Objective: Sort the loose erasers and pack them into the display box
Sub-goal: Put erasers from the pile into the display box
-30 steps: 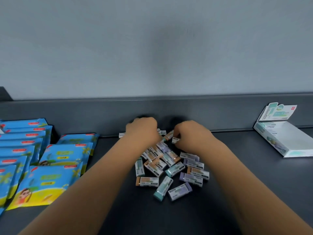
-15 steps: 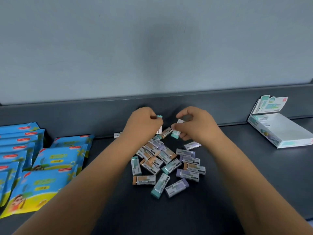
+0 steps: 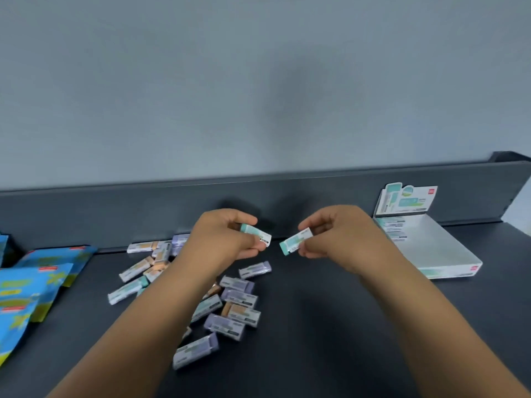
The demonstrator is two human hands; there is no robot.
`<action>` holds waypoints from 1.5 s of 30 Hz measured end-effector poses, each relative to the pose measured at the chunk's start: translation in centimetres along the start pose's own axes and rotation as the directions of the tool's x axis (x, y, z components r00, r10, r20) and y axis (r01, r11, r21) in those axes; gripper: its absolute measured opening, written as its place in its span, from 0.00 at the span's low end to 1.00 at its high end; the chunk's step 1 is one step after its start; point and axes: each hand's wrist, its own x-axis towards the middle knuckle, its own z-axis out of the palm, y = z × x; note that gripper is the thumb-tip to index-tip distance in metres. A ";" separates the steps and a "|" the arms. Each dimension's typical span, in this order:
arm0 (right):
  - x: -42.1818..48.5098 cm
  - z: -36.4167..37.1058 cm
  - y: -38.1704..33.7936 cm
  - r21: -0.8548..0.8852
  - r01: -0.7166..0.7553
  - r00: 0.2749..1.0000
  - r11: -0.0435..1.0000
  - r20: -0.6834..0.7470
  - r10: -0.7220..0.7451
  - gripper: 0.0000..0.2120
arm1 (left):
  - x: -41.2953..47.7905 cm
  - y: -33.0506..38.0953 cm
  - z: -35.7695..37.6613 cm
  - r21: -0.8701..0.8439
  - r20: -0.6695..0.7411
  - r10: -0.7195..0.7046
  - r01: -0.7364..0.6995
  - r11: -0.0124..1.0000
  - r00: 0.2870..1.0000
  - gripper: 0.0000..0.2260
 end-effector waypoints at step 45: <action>6.1 -18.3 11.9 -0.398 0.175 0.958 0.901 -0.142 -0.249 0.07 | 1.7 1.1 25.2 0.231 -0.319 0.197 -0.126 0.965 0.927 0.08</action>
